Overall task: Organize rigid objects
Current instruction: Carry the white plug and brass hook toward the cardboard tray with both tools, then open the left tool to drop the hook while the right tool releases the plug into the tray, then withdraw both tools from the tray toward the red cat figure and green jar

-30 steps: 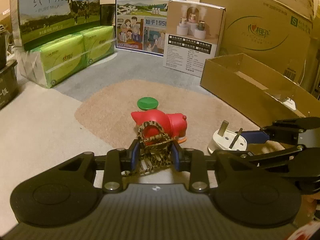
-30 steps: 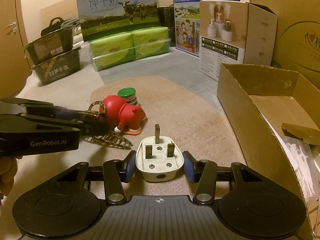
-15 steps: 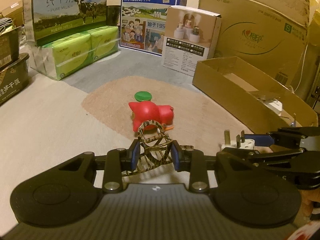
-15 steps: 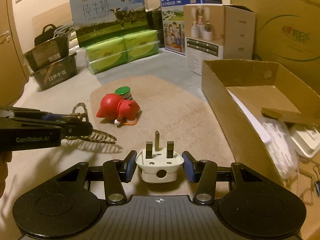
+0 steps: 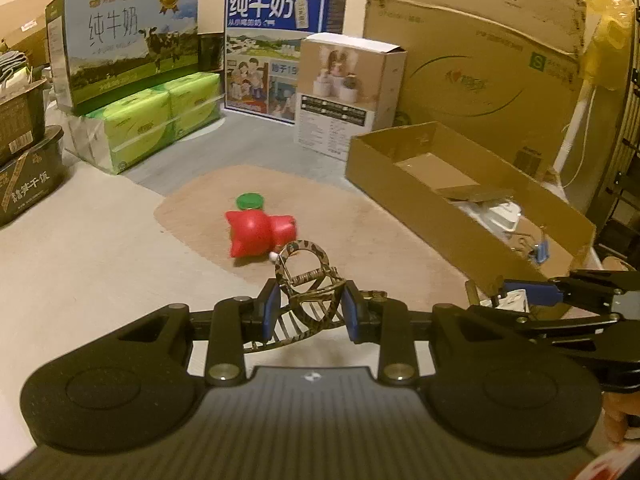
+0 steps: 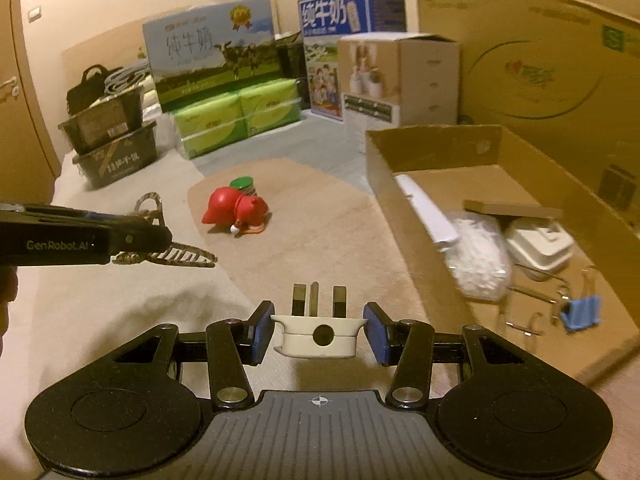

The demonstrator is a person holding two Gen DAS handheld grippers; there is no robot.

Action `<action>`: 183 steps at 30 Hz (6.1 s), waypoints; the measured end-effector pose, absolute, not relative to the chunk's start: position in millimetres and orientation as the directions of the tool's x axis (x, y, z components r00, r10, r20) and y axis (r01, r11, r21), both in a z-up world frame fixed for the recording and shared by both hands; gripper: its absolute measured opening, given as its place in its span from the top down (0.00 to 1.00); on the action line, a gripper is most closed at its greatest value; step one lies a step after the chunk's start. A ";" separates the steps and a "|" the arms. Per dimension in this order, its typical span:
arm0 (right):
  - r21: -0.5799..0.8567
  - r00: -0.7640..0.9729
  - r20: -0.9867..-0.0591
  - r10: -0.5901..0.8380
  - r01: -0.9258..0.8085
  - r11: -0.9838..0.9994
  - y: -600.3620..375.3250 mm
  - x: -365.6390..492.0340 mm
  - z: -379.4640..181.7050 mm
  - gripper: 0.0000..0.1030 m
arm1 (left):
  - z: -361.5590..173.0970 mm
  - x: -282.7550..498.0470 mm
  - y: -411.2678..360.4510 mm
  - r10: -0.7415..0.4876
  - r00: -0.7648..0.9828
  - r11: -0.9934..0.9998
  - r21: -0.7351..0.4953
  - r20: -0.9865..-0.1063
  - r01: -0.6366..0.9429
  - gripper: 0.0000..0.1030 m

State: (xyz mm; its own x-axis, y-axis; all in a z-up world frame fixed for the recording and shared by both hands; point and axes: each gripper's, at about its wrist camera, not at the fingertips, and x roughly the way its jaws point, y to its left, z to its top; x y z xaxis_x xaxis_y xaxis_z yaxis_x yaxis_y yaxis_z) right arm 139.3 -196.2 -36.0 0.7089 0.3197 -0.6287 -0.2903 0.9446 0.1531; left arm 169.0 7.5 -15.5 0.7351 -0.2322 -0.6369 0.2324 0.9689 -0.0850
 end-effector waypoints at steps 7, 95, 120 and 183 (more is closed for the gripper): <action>0.160 0.731 -0.610 0.306 -0.265 0.951 -216.4 116.8 -16.1 0.53 | -3.4 153.8 -16.8 -0.255 0.728 0.961 -0.086 -0.636 0.261 0.72; 0.083 0.760 -0.629 0.165 -0.146 0.986 -357.1 243.9 20.8 0.53 | 12.6 322.1 -169.6 -0.414 0.625 0.860 -0.059 -0.661 0.507 0.72; 0.087 0.745 -0.645 0.168 -0.147 0.985 -351.9 277.1 10.0 0.53 | 5.5 348.0 -151.8 -0.381 0.643 0.889 -0.074 -0.665 0.451 0.39; 0.158 0.726 -0.660 0.193 -0.117 0.981 -331.7 279.9 19.7 0.27 | 14.8 317.9 -116.0 -0.348 0.659 0.905 -0.057 -0.667 0.421 0.39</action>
State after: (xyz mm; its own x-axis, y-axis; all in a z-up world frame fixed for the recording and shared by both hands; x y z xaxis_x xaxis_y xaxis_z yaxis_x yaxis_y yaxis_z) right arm 279.9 -331.7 19.7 0.7258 0.1928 -0.6604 -0.1171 0.9805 0.1576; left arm 317.9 -116.0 14.8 0.6587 -0.3484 -0.6669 0.4214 0.9051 -0.0567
